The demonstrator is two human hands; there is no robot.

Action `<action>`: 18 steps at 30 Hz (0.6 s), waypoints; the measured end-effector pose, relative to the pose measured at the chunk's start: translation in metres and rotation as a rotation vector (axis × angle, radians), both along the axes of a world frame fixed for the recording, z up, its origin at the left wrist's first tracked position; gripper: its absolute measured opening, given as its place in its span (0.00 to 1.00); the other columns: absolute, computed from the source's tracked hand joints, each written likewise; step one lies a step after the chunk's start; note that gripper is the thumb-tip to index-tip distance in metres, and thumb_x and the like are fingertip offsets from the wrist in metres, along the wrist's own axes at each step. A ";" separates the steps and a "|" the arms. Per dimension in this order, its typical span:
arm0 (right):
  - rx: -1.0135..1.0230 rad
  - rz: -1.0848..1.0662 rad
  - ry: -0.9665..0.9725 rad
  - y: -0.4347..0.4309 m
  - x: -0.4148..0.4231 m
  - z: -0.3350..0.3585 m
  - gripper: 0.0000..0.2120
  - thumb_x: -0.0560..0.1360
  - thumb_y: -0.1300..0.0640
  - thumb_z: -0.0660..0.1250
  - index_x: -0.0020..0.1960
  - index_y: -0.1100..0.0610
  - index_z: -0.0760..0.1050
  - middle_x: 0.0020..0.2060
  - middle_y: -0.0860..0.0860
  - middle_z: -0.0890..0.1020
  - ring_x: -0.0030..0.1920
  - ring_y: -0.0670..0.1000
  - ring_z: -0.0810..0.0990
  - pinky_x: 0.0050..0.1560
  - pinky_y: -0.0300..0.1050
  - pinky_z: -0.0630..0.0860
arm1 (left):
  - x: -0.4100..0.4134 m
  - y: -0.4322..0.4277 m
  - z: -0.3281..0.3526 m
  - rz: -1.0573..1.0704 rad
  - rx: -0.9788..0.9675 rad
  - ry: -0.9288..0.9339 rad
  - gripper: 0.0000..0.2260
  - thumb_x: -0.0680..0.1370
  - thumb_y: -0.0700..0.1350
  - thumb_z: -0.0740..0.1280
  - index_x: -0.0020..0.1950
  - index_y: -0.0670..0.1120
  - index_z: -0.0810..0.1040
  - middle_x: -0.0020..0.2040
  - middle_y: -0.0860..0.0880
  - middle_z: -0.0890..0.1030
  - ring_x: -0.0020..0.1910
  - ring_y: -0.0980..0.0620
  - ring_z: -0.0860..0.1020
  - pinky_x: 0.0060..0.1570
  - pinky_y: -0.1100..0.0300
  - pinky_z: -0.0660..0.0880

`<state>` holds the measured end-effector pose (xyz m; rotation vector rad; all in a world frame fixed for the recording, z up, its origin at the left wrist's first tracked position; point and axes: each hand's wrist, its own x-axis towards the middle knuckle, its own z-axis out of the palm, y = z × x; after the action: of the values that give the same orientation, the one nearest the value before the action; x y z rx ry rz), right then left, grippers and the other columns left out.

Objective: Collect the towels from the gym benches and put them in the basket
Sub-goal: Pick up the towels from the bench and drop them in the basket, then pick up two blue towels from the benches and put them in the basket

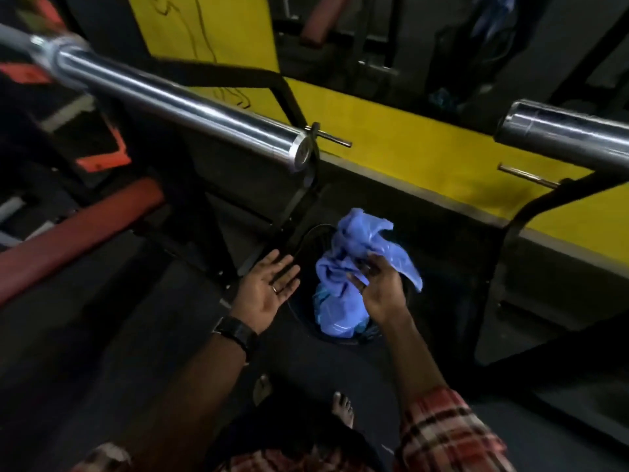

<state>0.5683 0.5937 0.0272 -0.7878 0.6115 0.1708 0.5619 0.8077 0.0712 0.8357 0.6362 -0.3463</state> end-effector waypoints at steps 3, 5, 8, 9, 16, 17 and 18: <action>-0.034 0.041 0.035 0.013 0.005 -0.006 0.10 0.82 0.60 0.56 0.56 0.56 0.76 0.56 0.54 0.79 0.57 0.53 0.76 0.57 0.53 0.74 | -0.016 0.008 0.004 0.042 0.021 -0.003 0.16 0.80 0.37 0.62 0.68 0.46 0.72 0.63 0.45 0.79 0.58 0.45 0.80 0.51 0.52 0.78; -0.027 0.044 0.066 0.021 0.007 -0.009 0.12 0.82 0.58 0.56 0.62 0.59 0.74 0.62 0.56 0.77 0.61 0.55 0.75 0.53 0.50 0.76 | -0.026 0.015 0.005 0.074 0.029 -0.002 0.15 0.80 0.38 0.62 0.67 0.47 0.73 0.63 0.44 0.80 0.59 0.45 0.80 0.54 0.52 0.78; -0.011 0.091 0.080 0.036 0.002 -0.008 0.17 0.81 0.58 0.58 0.67 0.62 0.73 0.65 0.56 0.77 0.64 0.56 0.75 0.53 0.52 0.77 | -0.037 0.027 0.005 0.128 0.033 0.006 0.13 0.80 0.39 0.63 0.64 0.47 0.75 0.62 0.44 0.80 0.59 0.45 0.80 0.54 0.51 0.78; -0.017 0.116 0.072 0.042 0.000 -0.006 0.16 0.81 0.57 0.59 0.67 0.61 0.73 0.64 0.56 0.77 0.64 0.56 0.75 0.53 0.52 0.77 | -0.040 0.031 0.004 0.141 0.035 0.008 0.12 0.79 0.39 0.64 0.63 0.47 0.75 0.62 0.44 0.81 0.59 0.45 0.81 0.53 0.51 0.78; -0.111 0.354 -0.006 0.115 -0.015 0.013 0.11 0.80 0.59 0.59 0.57 0.55 0.78 0.58 0.51 0.81 0.60 0.53 0.78 0.56 0.54 0.76 | -0.071 0.079 0.009 0.210 0.229 -0.020 0.11 0.79 0.38 0.65 0.59 0.48 0.78 0.56 0.47 0.84 0.54 0.48 0.84 0.46 0.53 0.81; -0.119 0.406 -0.017 0.134 -0.017 0.019 0.11 0.80 0.59 0.59 0.58 0.54 0.78 0.58 0.51 0.81 0.59 0.53 0.78 0.55 0.53 0.76 | -0.079 0.094 0.011 0.241 0.262 -0.028 0.11 0.79 0.37 0.65 0.58 0.49 0.79 0.56 0.47 0.84 0.53 0.48 0.84 0.46 0.53 0.81; -0.125 0.444 -0.026 0.148 -0.019 0.023 0.11 0.80 0.59 0.59 0.59 0.55 0.78 0.57 0.50 0.81 0.59 0.53 0.78 0.55 0.53 0.76 | -0.086 0.105 0.014 0.266 0.288 -0.033 0.11 0.79 0.37 0.65 0.58 0.49 0.79 0.55 0.47 0.84 0.52 0.49 0.84 0.46 0.53 0.80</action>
<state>0.5488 0.7413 0.0506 -1.0395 0.4185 0.5318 0.4754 0.9128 0.0851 1.0142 0.7671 0.0019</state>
